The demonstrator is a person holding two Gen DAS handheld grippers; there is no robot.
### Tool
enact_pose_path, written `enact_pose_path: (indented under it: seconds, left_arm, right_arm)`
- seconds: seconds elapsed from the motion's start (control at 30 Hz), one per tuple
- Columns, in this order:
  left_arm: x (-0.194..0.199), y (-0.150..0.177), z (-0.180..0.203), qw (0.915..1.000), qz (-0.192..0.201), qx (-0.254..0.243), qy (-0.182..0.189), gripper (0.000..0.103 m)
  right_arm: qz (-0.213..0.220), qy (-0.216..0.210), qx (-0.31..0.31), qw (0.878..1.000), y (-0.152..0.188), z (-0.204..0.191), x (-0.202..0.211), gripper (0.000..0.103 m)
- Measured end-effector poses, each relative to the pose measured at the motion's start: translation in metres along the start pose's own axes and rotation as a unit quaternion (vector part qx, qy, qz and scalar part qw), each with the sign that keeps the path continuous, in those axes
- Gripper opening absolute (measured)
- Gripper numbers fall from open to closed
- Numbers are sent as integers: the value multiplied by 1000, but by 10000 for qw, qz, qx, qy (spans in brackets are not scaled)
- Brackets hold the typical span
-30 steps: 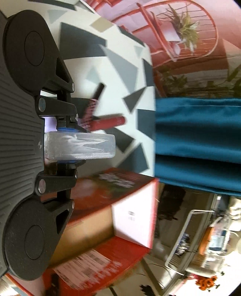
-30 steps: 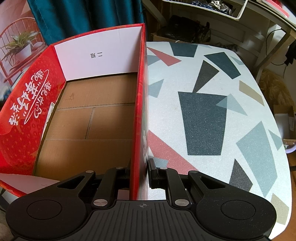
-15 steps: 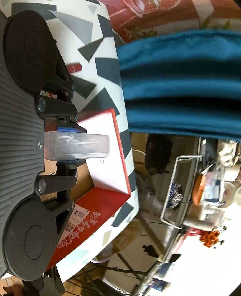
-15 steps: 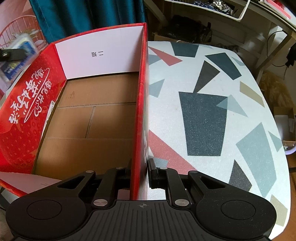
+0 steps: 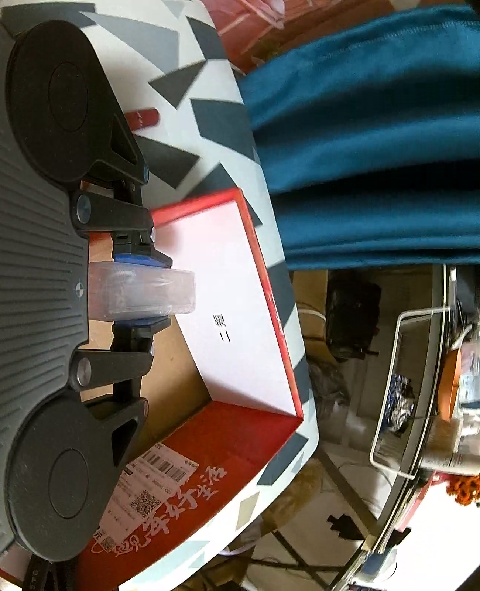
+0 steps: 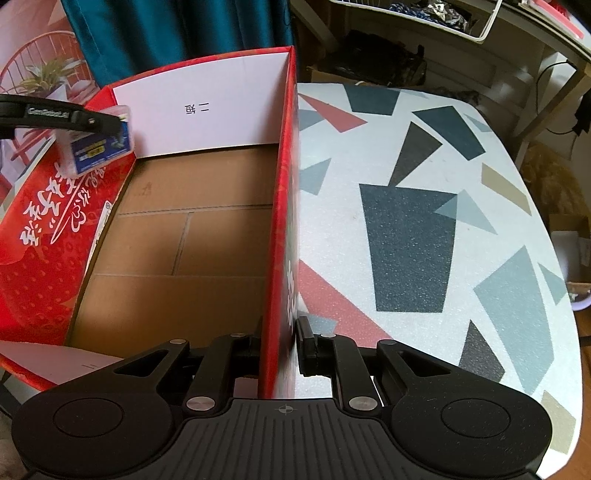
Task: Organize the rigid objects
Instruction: 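Carry the clear case into the red box and open the left tool, then bring the open left tool back over the white charger block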
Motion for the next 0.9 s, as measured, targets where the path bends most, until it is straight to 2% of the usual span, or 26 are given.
enact_pose_path:
  seconds: [0.17, 0.27, 0.33, 0.43, 0.5, 0.7, 0.9]
  left_arm:
    - [-5, -6, -2, 9999, 82, -100, -15, 28]
    - [3, -9, -8, 9997, 186, -118, 109, 30]
    - [13, -8, -16, 9995, 288, 9, 128, 33]
    - [36, -2, -33, 9979, 521, 342, 200, 44]
    - [52, 6, -45, 9961, 644, 571, 210, 50]
    - [93, 44, -77, 9926, 802, 907, 98, 50]
    - [91, 96, -86, 9941, 435, 994, 6, 50]
  right_arm:
    - [0, -20, -5, 10000, 0, 0, 0, 14]
    - [5, -48, -17, 10000, 0, 1, 0, 14]
    - [7, -49, -18, 10000, 0, 1, 0, 14]
    - [16, -62, -21, 10000, 0, 1, 0, 15]
    - [23, -78, -32, 10000, 0, 1, 0, 15]
    - [25, -168, -68, 9998, 0, 4, 0, 15]
    - [33, -177, -96, 9998, -1, 4, 0, 15]
Point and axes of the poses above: each gripper's, at about its wrist camera, not at the fingertips, and x roughly against the way its jaws point, z to its right, y to its underside, the point moved 1 cm from there along -x, roughly the way its jaws point, and after that the axes turned 9 degrees about -z, right-handed, at the moved point
